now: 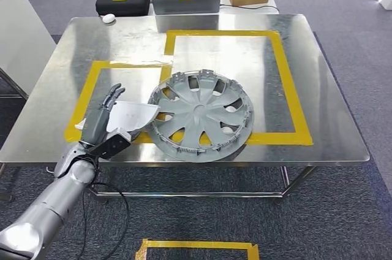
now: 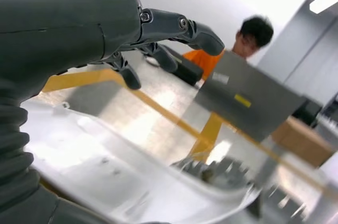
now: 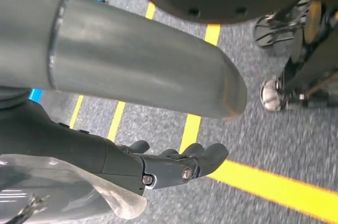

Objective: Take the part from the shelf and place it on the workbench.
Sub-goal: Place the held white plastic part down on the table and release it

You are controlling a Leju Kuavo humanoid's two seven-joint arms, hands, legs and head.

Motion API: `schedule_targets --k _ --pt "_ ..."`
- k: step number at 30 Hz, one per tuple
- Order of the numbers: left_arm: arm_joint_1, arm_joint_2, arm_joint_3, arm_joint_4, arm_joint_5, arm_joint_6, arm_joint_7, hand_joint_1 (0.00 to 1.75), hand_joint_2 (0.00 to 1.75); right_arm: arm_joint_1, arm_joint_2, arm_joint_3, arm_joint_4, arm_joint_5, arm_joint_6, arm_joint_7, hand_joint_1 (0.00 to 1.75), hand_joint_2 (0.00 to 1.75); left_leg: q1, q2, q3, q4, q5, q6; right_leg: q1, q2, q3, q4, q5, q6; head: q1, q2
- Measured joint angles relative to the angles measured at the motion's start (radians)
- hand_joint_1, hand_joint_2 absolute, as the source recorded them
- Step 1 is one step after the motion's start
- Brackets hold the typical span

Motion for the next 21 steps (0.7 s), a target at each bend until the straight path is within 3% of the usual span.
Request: schedule_targets --k 2,3,5,7,8,10,11,12,13,14,15,17,18,21 --pt "0.027 -0.018 0.028 -0.067 0.064 0.010 -0.002 0.00 0.00 0.001 0.003 0.000 0.001 -0.003 -0.005 0.001 0.00 0.00 -0.006 0.001 0.050 -0.112 0.038 0.013 0.005 -0.001 0.000 0.001 -0.003 0.006 0.001 0.000" --pt "0.044 -0.028 0.042 -0.106 0.102 0.012 -0.004 0.00 0.00 0.001 0.005 0.000 0.001 -0.004 -0.007 0.001 0.00 0.00 -0.009 0.001 0.060 -0.135 0.040 0.017 0.005 -0.002 -0.001 0.001 -0.003 0.010 0.001 0.000" --pt "0.087 -0.048 0.071 -0.195 0.193 0.010 -0.011 0.00 0.00 0.003 0.008 0.000 0.001 -0.006 -0.009 0.002 0.00 0.00 -0.010 0.001 0.063 -0.144 0.039 0.020 0.004 -0.003 -0.002 -0.001 -0.003 0.021 0.001 0.000" --pt "0.129 -0.068 0.101 -0.292 0.296 0.000 -0.019 0.00 0.00 0.005 0.011 0.000 0.001 -0.009 -0.013 0.002 0.00 0.00 -0.005 0.002 0.067 -0.154 0.044 0.028 0.002 -0.003 -0.013 0.018 -0.021 0.032 0.002 0.000" --pt "0.148 -0.078 0.114 -0.341 0.343 -0.006 -0.022 0.00 0.00 0.006 0.012 -0.001 0.002 -0.011 -0.015 0.002 0.00 0.00 -0.002 0.002 0.070 -0.158 0.047 0.032 0.001 -0.003 -0.031 0.056 -0.046 0.037 0.005 0.000" --pt "0.188 -0.094 0.136 -0.432 0.416 -0.016 -0.029 0.00 0.00 0.007 0.015 -0.001 0.002 -0.013 -0.019 0.004 0.00 0.00 -0.001 0.003 0.070 -0.159 0.047 0.036 -0.004 -0.004 -0.093 0.188 -0.111 0.048 0.010 0.000" --pt "0.208 -0.099 0.144 -0.471 0.439 -0.017 -0.032 0.00 0.00 0.009 0.017 -0.001 0.002 -0.014 -0.020 0.005 0.00 0.00 -0.001 0.004 0.070 -0.159 0.047 0.037 -0.006 -0.004 -0.123 0.252 -0.133 0.052 0.011 0.000" --pt "0.228 -0.102 0.151 -0.507 0.457 -0.016 -0.035 0.00 0.00 0.010 0.018 -0.001 0.002 -0.015 -0.021 0.006 0.00 0.00 0.000 0.004 0.071 -0.159 0.046 0.037 -0.008 -0.005 -0.141 0.287 -0.138 0.056 0.012 0.000" --pt "0.245 -0.104 0.158 -0.540 0.471 -0.014 -0.039 0.00 0.00 0.012 0.019 -0.001 0.002 -0.016 -0.022 0.007 0.00 0.00 0.001 0.003 0.071 -0.158 0.046 0.036 -0.010 -0.005 -0.139 0.280 -0.123 0.058 0.012 0.000" --pt "0.260 -0.105 0.164 -0.571 0.483 -0.011 -0.044 0.00 0.00 0.013 0.019 -0.001 0.002 -0.018 -0.023 0.007 0.00 0.00 0.002 0.003 0.072 -0.158 0.044 0.034 -0.012 -0.006 -0.117 0.232 -0.091 0.060 0.013 0.000" --pt "0.274 -0.106 0.171 -0.602 0.496 -0.007 -0.049 0.00 0.00 0.013 0.019 -0.001 0.002 -0.019 -0.024 0.007 0.00 0.00 0.003 0.002 0.073 -0.156 0.042 0.031 -0.015 -0.007 -0.080 0.158 -0.054 0.061 0.013 0.000" --pt "0.300 -0.108 0.186 -0.662 0.526 -0.001 -0.063 0.00 0.00 0.012 0.024 -0.001 0.002 -0.022 -0.026 0.006 0.00 0.00 0.000 0.000 0.073 -0.150 0.037 0.020 -0.016 -0.007 -0.012 0.033 -0.015 0.057 0.015 0.000" --pt "0.314 -0.108 0.193 -0.691 0.541 0.001 -0.071 0.00 0.00 0.012 0.026 -0.001 0.002 -0.023 -0.028 0.005 0.00 0.00 -0.002 0.000 0.072 -0.148 0.035 0.015 -0.015 -0.005 0.005 0.006 -0.012 0.052 0.015 0.000" --pt "0.361 -0.110 0.211 -0.769 0.569 0.009 -0.090 0.00 0.00 0.016 0.031 -0.001 0.002 -0.024 -0.032 0.004 0.00 0.00 0.000 0.000 0.073 -0.144 0.031 -0.001 -0.012 -0.003 0.011 0.000 -0.015 0.031 0.014 0.000"
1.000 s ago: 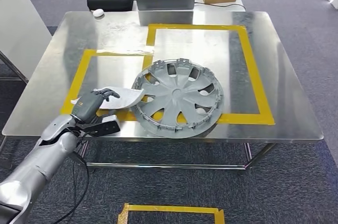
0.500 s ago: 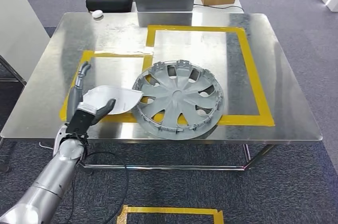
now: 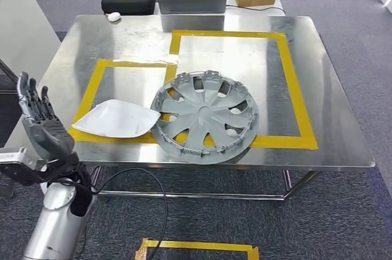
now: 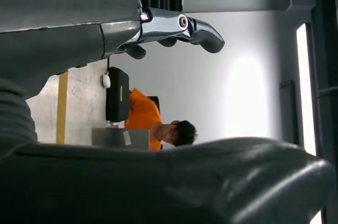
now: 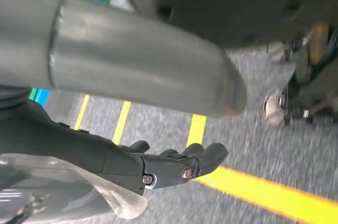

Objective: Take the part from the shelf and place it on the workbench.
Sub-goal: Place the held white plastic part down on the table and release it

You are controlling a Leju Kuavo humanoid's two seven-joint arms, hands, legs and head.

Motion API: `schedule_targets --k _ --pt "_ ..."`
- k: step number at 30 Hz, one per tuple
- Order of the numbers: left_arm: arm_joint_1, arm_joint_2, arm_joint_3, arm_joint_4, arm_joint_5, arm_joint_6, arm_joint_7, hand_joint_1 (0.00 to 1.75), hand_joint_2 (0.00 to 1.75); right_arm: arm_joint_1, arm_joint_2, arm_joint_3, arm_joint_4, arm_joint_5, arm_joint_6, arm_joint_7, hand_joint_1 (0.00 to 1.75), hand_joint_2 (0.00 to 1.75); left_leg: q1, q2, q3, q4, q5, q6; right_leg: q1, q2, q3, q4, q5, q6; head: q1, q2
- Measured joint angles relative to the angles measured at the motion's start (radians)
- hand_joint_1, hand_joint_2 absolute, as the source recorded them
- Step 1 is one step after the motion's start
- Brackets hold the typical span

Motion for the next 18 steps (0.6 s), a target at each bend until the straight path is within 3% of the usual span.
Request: schedule_targets --k 2,5,6,7,8,10,12,16,18 --pt "0.025 0.000 0.010 -0.045 0.005 0.008 -0.010 0.00 0.00 0.001 0.002 0.000 0.000 0.000 -0.003 -0.001 0.00 0.00 0.003 0.000 -0.017 0.046 -0.034 -0.009 -0.002 -0.002 0.003 -0.003 0.002 -0.013 -0.003 0.000" --pt "0.060 0.001 0.023 -0.094 0.002 0.022 -0.023 0.00 0.00 0.000 0.006 0.000 -0.001 0.001 -0.007 -0.001 0.00 0.00 0.003 0.000 -0.101 0.239 -0.127 -0.016 -0.001 -0.005 0.005 -0.004 0.002 -0.023 -0.007 0.000" --pt "0.072 0.002 0.027 -0.106 -0.001 0.027 -0.027 0.00 0.00 0.000 0.008 0.000 -0.001 0.001 -0.008 -0.001 0.00 0.00 0.003 0.000 -0.120 0.283 -0.139 -0.016 0.000 -0.005 0.005 -0.003 0.001 -0.024 -0.008 0.000" --pt "0.081 0.003 0.030 -0.118 -0.005 0.032 -0.031 0.00 0.00 0.000 0.009 0.000 -0.001 0.002 -0.010 -0.001 0.00 0.00 0.003 0.000 -0.122 0.289 -0.129 -0.015 0.001 -0.005 0.006 -0.003 0.001 -0.024 -0.008 0.000" --pt "0.088 0.004 0.033 -0.129 -0.008 0.036 -0.035 0.00 0.00 0.000 0.009 0.000 -0.001 0.002 -0.010 -0.001 0.00 0.00 0.003 0.000 -0.105 0.252 -0.101 -0.012 0.002 -0.005 0.007 -0.003 0.001 -0.024 -0.009 0.000" --pt "0.095 0.005 0.038 -0.152 -0.013 0.045 -0.040 0.00 0.00 -0.002 0.011 0.000 -0.001 0.002 -0.013 -0.001 0.00 0.00 0.002 0.000 -0.039 0.113 -0.034 -0.003 0.004 -0.004 0.010 -0.003 -0.001 -0.021 -0.009 0.000" --pt "0.102 0.007 0.042 -0.173 -0.023 0.057 -0.043 0.00 0.00 -0.004 0.012 0.000 -0.001 0.003 -0.016 -0.001 0.00 0.00 -0.001 0.000 0.004 0.017 -0.006 0.003 0.007 -0.003 0.009 -0.001 -0.002 -0.013 -0.009 0.000" --pt "0.123 0.011 0.051 -0.202 -0.053 0.093 -0.053 0.00 0.00 -0.006 0.015 0.000 -0.001 0.004 -0.022 0.000 0.00 0.00 -0.001 0.000 0.008 -0.003 0.000 0.019 0.006 -0.003 -0.001 0.006 -0.009 0.008 -0.008 0.000" --pt "0.130 0.013 0.054 -0.211 -0.059 0.100 -0.055 0.00 0.00 -0.007 0.015 0.000 -0.001 0.003 -0.025 0.002 0.00 0.00 0.003 0.001 0.007 -0.009 0.006 0.030 0.005 -0.004 -0.035 0.079 -0.059 0.017 -0.003 0.000"
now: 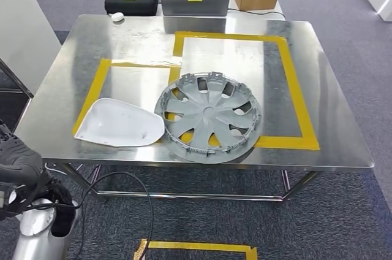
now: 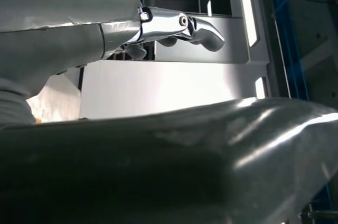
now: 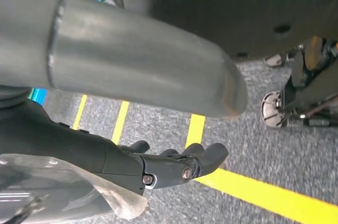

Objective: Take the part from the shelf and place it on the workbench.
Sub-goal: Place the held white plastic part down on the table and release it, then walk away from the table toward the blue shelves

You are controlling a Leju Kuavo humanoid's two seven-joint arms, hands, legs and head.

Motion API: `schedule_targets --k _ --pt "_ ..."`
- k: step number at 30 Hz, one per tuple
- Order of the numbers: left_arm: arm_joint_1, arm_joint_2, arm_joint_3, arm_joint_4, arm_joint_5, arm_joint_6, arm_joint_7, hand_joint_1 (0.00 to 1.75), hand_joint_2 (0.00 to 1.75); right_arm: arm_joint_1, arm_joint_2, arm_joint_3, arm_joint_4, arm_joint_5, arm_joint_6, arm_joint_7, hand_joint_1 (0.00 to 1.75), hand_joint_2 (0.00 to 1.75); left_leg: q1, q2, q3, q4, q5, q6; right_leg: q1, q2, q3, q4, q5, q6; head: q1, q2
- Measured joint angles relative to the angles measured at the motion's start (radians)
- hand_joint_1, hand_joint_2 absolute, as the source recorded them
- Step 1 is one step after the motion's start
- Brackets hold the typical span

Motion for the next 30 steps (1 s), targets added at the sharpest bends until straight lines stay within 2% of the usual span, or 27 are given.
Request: schedule_targets --k 2,3,4,5,7,8,9,10,13,14,15,17,18,19,20,22,24,25,28,29,30 --pt "0.011 0.002 0.003 -0.004 -0.003 0.003 0.000 0.00 0.00 0.000 0.001 0.000 0.000 -0.001 -0.002 0.003 0.00 0.00 -0.001 0.001 -0.004 0.000 0.002 0.004 0.000 -0.001 -0.060 0.138 -0.068 0.006 0.005 0.000" --pt "0.017 0.003 0.004 -0.005 -0.005 0.004 0.000 0.00 0.00 0.001 0.001 0.000 0.000 -0.002 -0.003 0.004 0.00 0.00 -0.001 0.002 -0.005 0.000 0.003 0.005 0.000 -0.001 -0.082 0.191 -0.086 0.009 0.005 0.000" --pt "0.023 0.004 0.005 -0.006 -0.007 0.005 0.000 0.00 0.00 0.001 0.002 0.000 0.000 -0.003 -0.004 0.006 0.00 0.00 -0.001 0.002 -0.006 0.001 0.004 0.005 0.000 -0.001 -0.088 0.210 -0.085 0.010 0.006 0.000" --pt "0.028 0.004 0.006 -0.007 -0.010 0.006 0.000 0.00 0.00 0.002 0.002 0.000 0.000 -0.004 -0.005 0.006 0.00 0.00 -0.001 0.002 -0.006 0.001 0.005 0.005 0.000 -0.001 -0.073 0.187 -0.065 0.009 0.006 0.000" --pt "0.034 0.006 0.007 -0.014 -0.016 0.010 -0.001 0.00 0.00 0.000 0.002 0.000 0.000 -0.006 -0.006 0.007 0.00 0.00 -0.001 0.001 -0.006 0.003 0.006 0.003 0.000 -0.001 0.001 0.049 0.000 0.004 0.007 0.000" --pt "0.036 0.007 0.007 -0.019 -0.019 0.012 -0.001 0.00 0.00 -0.003 0.002 0.000 0.000 -0.007 -0.007 0.007 0.00 0.00 -0.003 0.001 -0.008 0.006 0.006 0.000 0.000 0.000 0.038 -0.020 0.022 0.000 0.006 0.000" --pt "0.037 0.008 0.007 -0.023 -0.020 0.013 -0.001 0.00 0.00 -0.005 0.002 0.000 0.000 -0.007 -0.008 0.007 0.00 0.00 -0.005 0.001 -0.010 0.008 0.007 -0.004 0.001 0.000 0.063 -0.066 0.034 -0.005 0.006 0.000" --pt "0.039 0.009 0.007 -0.026 -0.022 0.014 -0.001 0.00 0.00 -0.006 0.003 0.000 0.000 -0.007 -0.008 0.007 0.00 0.00 -0.007 0.001 -0.012 0.009 0.009 -0.010 0.003 0.001 0.073 -0.085 0.035 -0.009 0.006 0.000" --pt "0.044 0.012 0.008 -0.032 -0.023 0.015 -0.001 0.00 0.00 -0.004 0.004 0.000 -0.001 -0.008 -0.009 0.008 0.00 0.00 -0.007 0.000 -0.017 0.011 0.011 -0.028 0.002 0.001 0.071 -0.090 0.045 -0.025 0.005 0.000" --pt "0.045 0.014 0.008 -0.034 -0.024 0.015 -0.001 0.00 0.00 -0.004 0.004 0.000 -0.001 -0.008 -0.010 0.008 0.00 0.00 -0.006 0.000 -0.023 0.026 -0.005 -0.033 0.000 -0.001 0.070 -0.093 0.050 -0.031 0.003 0.000" --pt "0.045 0.017 0.009 -0.035 -0.025 0.015 -0.001 0.00 0.00 -0.004 0.004 0.000 -0.002 -0.008 -0.011 0.007 0.00 0.00 -0.005 0.000 -0.036 0.064 -0.035 -0.037 -0.002 -0.003 0.067 -0.095 0.055 -0.037 0.001 0.000" --pt "0.051 0.022 0.010 -0.036 -0.027 0.016 -0.001 0.00 0.00 -0.006 0.005 0.000 -0.003 -0.008 -0.011 0.006 0.00 0.00 -0.004 0.000 -0.081 0.190 -0.114 -0.044 -0.001 -0.005 0.058 -0.095 0.062 -0.044 -0.004 0.000" --pt "0.055 0.024 0.011 -0.036 -0.028 0.017 -0.001 0.00 0.00 -0.006 0.006 0.000 -0.003 -0.008 -0.011 0.005 0.00 0.00 -0.004 0.000 -0.100 0.249 -0.141 -0.046 0.000 -0.006 0.052 -0.094 0.065 -0.045 -0.005 0.000" --pt "0.060 0.026 0.012 -0.037 -0.029 0.017 -0.001 0.00 0.00 -0.005 0.006 0.000 -0.003 -0.008 -0.011 0.005 0.00 0.00 -0.004 0.000 -0.105 0.279 -0.150 -0.046 0.001 -0.006 0.047 -0.093 0.069 -0.046 -0.005 0.000" --pt "0.063 0.028 0.012 -0.040 -0.029 0.018 -0.001 0.00 0.00 -0.005 0.006 0.000 -0.003 -0.008 -0.011 0.005 0.00 0.00 -0.004 0.000 -0.093 0.270 -0.139 -0.045 0.001 -0.006 0.041 -0.091 0.072 -0.045 -0.006 0.000" --pt "0.066 0.032 0.013 -0.047 -0.030 0.019 -0.001 0.00 0.00 -0.005 0.007 0.000 -0.003 -0.008 -0.012 0.004 0.00 0.00 -0.004 0.000 -0.017 0.147 -0.085 -0.038 0.002 -0.005 0.032 -0.085 0.077 -0.042 -0.006 0.000" --pt "0.067 0.034 0.014 -0.055 -0.031 0.020 -0.001 0.00 0.00 -0.006 0.008 0.000 -0.003 -0.008 -0.014 0.004 0.00 0.00 -0.006 0.000 0.046 0.028 -0.051 -0.031 0.006 -0.005 0.025 -0.079 0.081 -0.035 -0.006 0.000" --pt "0.069 0.035 0.014 -0.059 -0.032 0.020 -0.001 0.00 0.00 -0.006 0.008 0.000 -0.003 -0.008 -0.015 0.004 0.00 0.00 -0.008 0.000 0.056 0.005 -0.049 -0.027 0.007 -0.005 0.022 -0.077 0.084 -0.030 -0.006 0.000" --pt "0.078 0.037 0.014 -0.068 -0.033 0.020 -0.001 0.00 0.00 -0.005 0.008 0.000 -0.003 -0.008 -0.017 0.004 0.00 0.00 -0.008 0.000 0.048 -0.002 -0.036 -0.010 0.006 -0.004 0.015 -0.078 0.090 -0.011 -0.006 0.000" --pt "0.080 0.037 0.015 -0.071 -0.034 0.020 -0.001 0.00 0.00 -0.005 0.008 0.000 -0.003 -0.009 -0.017 0.004 0.00 0.00 -0.006 0.001 0.043 -0.004 -0.028 -0.003 0.005 -0.003 0.006 -0.065 0.075 -0.006 -0.004 0.000" --pt "0.082 0.037 0.015 -0.073 -0.036 0.019 0.000 0.00 0.00 -0.005 0.008 0.000 -0.003 -0.009 -0.018 0.004 0.00 0.00 -0.004 0.003 0.037 -0.007 -0.021 0.004 0.005 -0.003 -0.009 -0.033 0.046 -0.002 -0.001 0.000"
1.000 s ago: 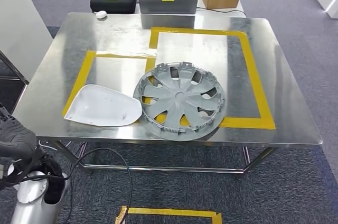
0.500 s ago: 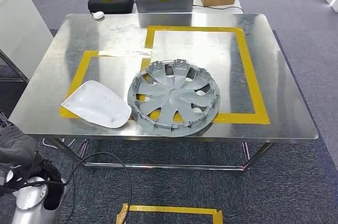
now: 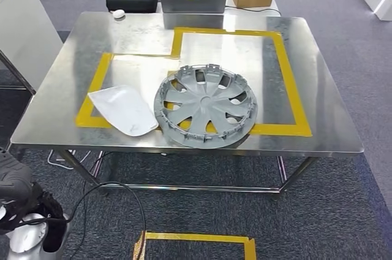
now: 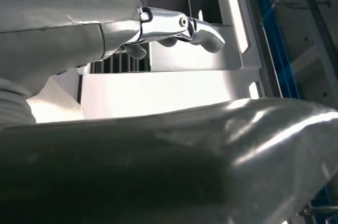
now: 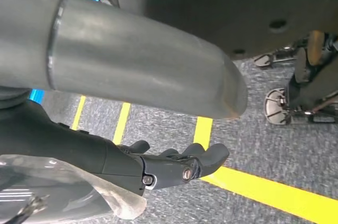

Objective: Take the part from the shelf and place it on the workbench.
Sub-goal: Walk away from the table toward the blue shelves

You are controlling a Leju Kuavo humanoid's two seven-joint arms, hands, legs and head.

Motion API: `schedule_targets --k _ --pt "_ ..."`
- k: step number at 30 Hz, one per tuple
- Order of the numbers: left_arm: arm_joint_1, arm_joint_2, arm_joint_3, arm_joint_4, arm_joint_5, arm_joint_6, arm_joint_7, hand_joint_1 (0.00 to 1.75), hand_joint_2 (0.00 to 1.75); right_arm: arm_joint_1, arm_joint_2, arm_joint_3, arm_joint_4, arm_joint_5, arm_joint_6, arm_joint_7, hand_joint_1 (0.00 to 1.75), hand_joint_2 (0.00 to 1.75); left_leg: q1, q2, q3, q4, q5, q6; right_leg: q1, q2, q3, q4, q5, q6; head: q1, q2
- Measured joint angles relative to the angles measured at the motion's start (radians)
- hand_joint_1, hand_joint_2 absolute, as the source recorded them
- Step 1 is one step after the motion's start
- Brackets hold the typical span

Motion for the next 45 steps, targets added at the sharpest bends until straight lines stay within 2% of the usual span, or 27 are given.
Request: schedule_targets --k 2,3,4,5,6,8,10,13,14,16,18,19,20,21,23,25,27,32,33,36,37,38,39,41,42,43,45 --pt "0.005 0.000 0.000 -0.003 -0.002 -0.002 0.001 0.00 0.00 0.000 0.000 0.000 0.000 0.000 -0.001 0.000 0.00 0.00 0.000 0.002 -0.017 0.000 0.012 0.007 -0.002 0.000 -0.047 0.123 -0.084 0.007 0.006 0.000" --pt "0.008 0.000 0.000 -0.004 -0.003 -0.002 0.001 0.00 0.00 0.000 0.000 0.000 0.000 -0.001 -0.002 0.000 0.00 0.00 -0.001 0.002 -0.025 0.000 0.018 0.008 -0.003 0.000 -0.067 0.186 -0.115 0.009 0.007 0.000" --pt "0.011 0.000 0.000 -0.004 -0.004 -0.003 0.001 0.00 0.00 0.001 0.000 0.000 0.000 -0.001 -0.002 0.000 0.00 0.00 -0.001 0.003 -0.034 0.001 0.024 0.008 -0.004 0.000 -0.073 0.225 -0.130 0.011 0.007 0.000" --pt "0.013 0.000 0.000 -0.004 -0.004 -0.004 0.001 0.00 0.00 0.001 0.000 0.000 0.000 -0.001 -0.003 0.000 0.00 0.00 -0.002 0.003 -0.041 0.001 0.029 0.008 -0.004 0.000 -0.060 0.226 -0.125 0.011 0.007 0.000" --pt "0.015 0.000 0.000 -0.004 -0.004 -0.004 0.002 0.00 0.00 0.001 0.000 0.000 0.000 -0.001 -0.004 0.000 0.00 0.00 -0.002 0.003 -0.046 0.002 0.033 0.006 -0.004 0.000 -0.025 0.183 -0.103 0.010 0.007 0.000" --pt "0.017 0.000 0.000 -0.008 -0.006 -0.005 0.003 0.00 0.00 -0.002 0.000 0.000 0.000 -0.001 -0.006 0.001 0.00 0.00 -0.003 0.003 -0.052 0.004 0.040 0.001 -0.002 0.000 0.078 0.029 -0.056 0.004 0.008 0.000" --pt "0.018 0.000 0.000 -0.013 -0.006 -0.005 0.004 0.00 0.00 -0.005 0.000 0.000 0.000 -0.001 -0.007 0.001 0.00 0.00 -0.004 0.003 -0.056 0.006 0.047 -0.010 0.001 0.001 0.140 -0.071 -0.039 -0.004 0.007 0.000" --pt "0.020 0.001 0.000 -0.016 -0.007 -0.007 0.007 0.00 0.00 -0.004 0.000 0.000 0.000 -0.001 -0.008 0.002 0.00 0.00 -0.004 0.003 -0.059 0.008 0.056 -0.028 0.002 0.000 0.134 -0.087 -0.032 -0.020 0.006 0.000" --pt "0.021 0.001 0.000 -0.016 -0.008 -0.008 0.007 0.00 0.00 -0.003 0.000 0.000 0.000 -0.001 -0.008 0.003 0.00 0.00 -0.004 0.002 -0.065 0.017 0.043 -0.034 0.000 -0.001 0.132 -0.089 -0.026 -0.029 0.004 0.000" --pt "0.023 0.001 -0.001 -0.018 -0.011 -0.010 0.008 0.00 0.00 -0.003 0.000 0.000 -0.001 -0.002 -0.009 0.002 0.00 0.00 -0.001 0.001 -0.092 0.093 -0.025 -0.046 -0.003 -0.005 0.126 -0.092 -0.011 -0.043 -0.002 0.000" --pt "0.026 0.001 -0.001 -0.018 -0.013 -0.012 0.010 0.00 0.00 -0.003 0.000 0.000 -0.002 -0.002 -0.008 0.002 0.00 0.00 0.001 0.001 -0.130 0.223 -0.109 -0.055 -0.002 -0.007 0.112 -0.090 0.001 -0.048 -0.008 0.000" --pt "0.028 0.002 -0.001 -0.018 -0.014 -0.012 0.011 0.00 0.00 -0.002 0.000 0.000 -0.002 -0.002 -0.008 0.002 0.00 0.00 0.002 0.001 -0.140 0.271 -0.129 -0.058 -0.002 -0.007 0.104 -0.088 0.006 -0.048 -0.009 0.000" --pt "0.029 0.002 -0.001 -0.018 -0.014 -0.012 0.013 0.00 0.00 -0.002 0.000 0.000 -0.002 -0.001 -0.007 0.001 0.00 0.00 0.003 0.001 -0.133 0.285 -0.128 -0.059 -0.002 -0.007 0.096 -0.084 0.009 -0.047 -0.009 0.000" --pt "0.030 0.002 -0.002 -0.018 -0.014 -0.013 0.014 0.00 0.00 -0.002 0.000 0.000 -0.002 -0.001 -0.007 0.001 0.00 0.00 0.003 0.001 -0.110 0.261 -0.110 -0.059 -0.002 -0.006 0.089 -0.080 0.012 -0.046 -0.009 0.000" --pt "0.030 0.002 -0.002 -0.018 -0.015 -0.014 0.016 0.00 0.00 -0.002 0.000 0.000 -0.002 -0.001 -0.007 0.001 0.00 0.00 0.004 0.001 -0.028 0.128 -0.056 -0.054 -0.001 -0.005 0.077 -0.068 0.014 -0.043 -0.009 0.000" --pt "0.030 0.002 -0.003 -0.018 -0.018 -0.016 0.017 0.00 0.00 -0.004 0.000 0.000 -0.002 0.000 -0.007 0.001 0.00 0.00 0.002 0.001 0.028 0.024 -0.032 -0.044 0.002 -0.004 0.067 -0.058 0.016 -0.036 -0.010 0.000" --pt "0.031 0.002 -0.004 -0.019 -0.021 -0.017 0.018 0.00 0.00 -0.005 0.000 0.000 -0.002 0.000 -0.007 0.000 0.00 0.00 0.000 0.000 0.036 0.006 -0.031 -0.038 0.004 -0.003 0.061 -0.055 0.019 -0.030 -0.009 0.000" --pt "0.031 0.002 -0.005 -0.019 -0.022 -0.018 0.018 0.00 0.00 -0.004 0.000 0.000 -0.002 0.000 -0.007 0.000 0.00 0.00 -0.001 0.000 0.032 0.006 -0.030 -0.036 0.005 -0.003 0.059 -0.054 0.022 -0.025 -0.009 0.000" --pt "0.031 0.002 -0.007 -0.019 -0.024 -0.018 0.018 0.00 0.00 -0.004 0.000 0.000 -0.002 0.001 -0.007 0.000 0.00 0.00 0.001 0.001 0.026 0.003 -0.024 -0.026 0.004 -0.003 0.051 -0.044 0.010 -0.018 -0.009 0.000" --pt "0.033 0.002 -0.019 -0.019 -0.033 -0.020 0.020 0.00 0.00 -0.002 0.000 0.000 -0.002 0.002 -0.010 0.000 0.00 0.00 0.003 0.005 -0.014 -0.004 0.013 0.006 0.000 -0.001 -0.033 0.166 -0.121 0.006 -0.002 0.000" --pt "0.034 0.002 -0.022 -0.019 -0.035 -0.020 0.021 0.00 0.00 -0.002 0.000 0.000 -0.002 0.002 -0.011 0.000 0.00 0.00 0.002 0.006 -0.026 -0.003 0.022 0.007 -0.001 -0.001 -0.046 0.221 -0.145 0.009 0.000 0.000" --pt "0.035 0.002 -0.024 -0.019 -0.035 -0.020 0.021 0.00 0.00 -0.002 0.000 0.000 -0.002 0.002 -0.011 0.000 0.00 0.00 0.001 0.006 -0.033 -0.002 0.027 0.006 -0.001 -0.001 -0.029 0.208 -0.131 0.008 0.000 0.000" --pt "0.036 0.002 -0.026 -0.019 -0.036 -0.020 0.022 0.00 0.00 -0.002 0.000 0.000 -0.002 0.002 -0.012 0.000 0.00 0.00 0.001 0.006 -0.039 -0.002 0.032 0.005 -0.001 -0.001 0.009 0.155 -0.103 0.006 0.000 0.000" --pt "0.036 0.002 -0.028 -0.019 -0.037 -0.020 0.023 0.00 0.00 -0.004 0.000 0.000 -0.003 0.003 -0.015 0.000 0.00 0.00 0.000 0.005 -0.047 0.001 0.041 -0.002 0.000 -0.001 0.109 0.001 -0.054 -0.001 0.000 0.000" --pt "0.036 0.002 -0.029 -0.019 -0.038 -0.021 0.024 0.00 0.00 -0.006 0.000 0.000 -0.003 0.003 -0.016 0.000 0.00 0.00 -0.001 0.005 -0.050 0.002 0.046 -0.007 0.001 0.000 0.143 -0.055 -0.041 -0.004 -0.001 0.000" --pt "0.036 0.002 -0.030 -0.019 -0.039 -0.021 0.025 0.00 0.00 -0.007 0.000 0.000 -0.003 0.003 -0.017 0.000 0.00 0.00 -0.002 0.005 -0.053 0.003 0.051 -0.013 0.003 0.000 0.156 -0.084 -0.038 -0.006 -0.001 0.000" --pt "0.036 0.002 -0.033 -0.019 -0.042 -0.023 0.027 0.00 0.00 -0.006 0.000 0.000 -0.003 0.004 -0.018 0.001 0.00 0.00 -0.003 0.006 -0.056 0.002 0.060 -0.025 0.004 0.001 0.147 -0.090 -0.032 -0.014 -0.002 0.000"
